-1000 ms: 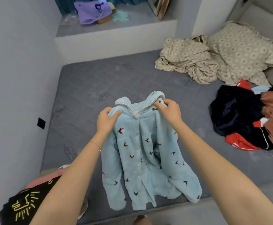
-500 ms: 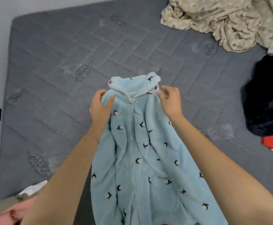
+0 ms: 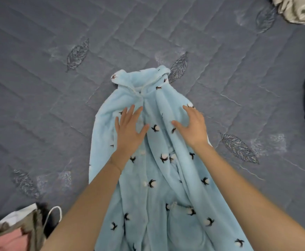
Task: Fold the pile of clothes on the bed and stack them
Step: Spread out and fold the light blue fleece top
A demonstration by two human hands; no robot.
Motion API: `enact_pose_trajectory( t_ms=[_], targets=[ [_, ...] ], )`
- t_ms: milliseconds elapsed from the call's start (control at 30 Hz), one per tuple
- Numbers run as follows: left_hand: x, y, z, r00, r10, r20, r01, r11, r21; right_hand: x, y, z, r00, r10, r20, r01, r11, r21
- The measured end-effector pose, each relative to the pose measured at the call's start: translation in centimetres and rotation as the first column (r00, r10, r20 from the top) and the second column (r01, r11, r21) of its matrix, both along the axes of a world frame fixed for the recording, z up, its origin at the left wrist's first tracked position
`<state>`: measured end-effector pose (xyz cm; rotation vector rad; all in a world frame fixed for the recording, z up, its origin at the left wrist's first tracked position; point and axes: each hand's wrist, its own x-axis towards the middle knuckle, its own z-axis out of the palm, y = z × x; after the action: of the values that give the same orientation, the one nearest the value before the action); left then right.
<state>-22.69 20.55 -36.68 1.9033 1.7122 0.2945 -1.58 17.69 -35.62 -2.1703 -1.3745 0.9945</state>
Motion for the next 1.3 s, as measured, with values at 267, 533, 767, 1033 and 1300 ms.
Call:
enact_pose_trajectory(
  t_ms=[267,533,767,1033,1300],
  targets=[
    [6.9,-0.2,-3.2,0.965,-0.263,-0.016,0.263,0.965,0.011,4.2,-4.4,-3.4,0.981,-0.096,0.168,0.119,0.984,-0.135],
    [13.7,2.4,-3.8,0.871,-0.482,-0.096,0.488,0.871,0.050,7.2,-5.7,-4.5,0.983,-0.182,-0.030,0.179,0.981,-0.072],
    [16.4,4.6,-3.9,0.838,-0.528,-0.140,0.534,0.845,0.008,12.0,-1.9,-2.4,0.971,-0.225,-0.077,0.230,0.971,0.067],
    [22.1,7.3,-2.1,0.957,-0.195,0.213,0.188,0.981,0.052,13.7,-3.0,-2.5,0.862,-0.469,-0.192,0.469,0.882,-0.050],
    [23.9,7.9,-2.9,0.951,-0.054,0.306,0.058,0.998,-0.005,14.7,-5.8,-4.3,0.919,-0.387,-0.072,0.376,0.917,-0.131]
  ],
)
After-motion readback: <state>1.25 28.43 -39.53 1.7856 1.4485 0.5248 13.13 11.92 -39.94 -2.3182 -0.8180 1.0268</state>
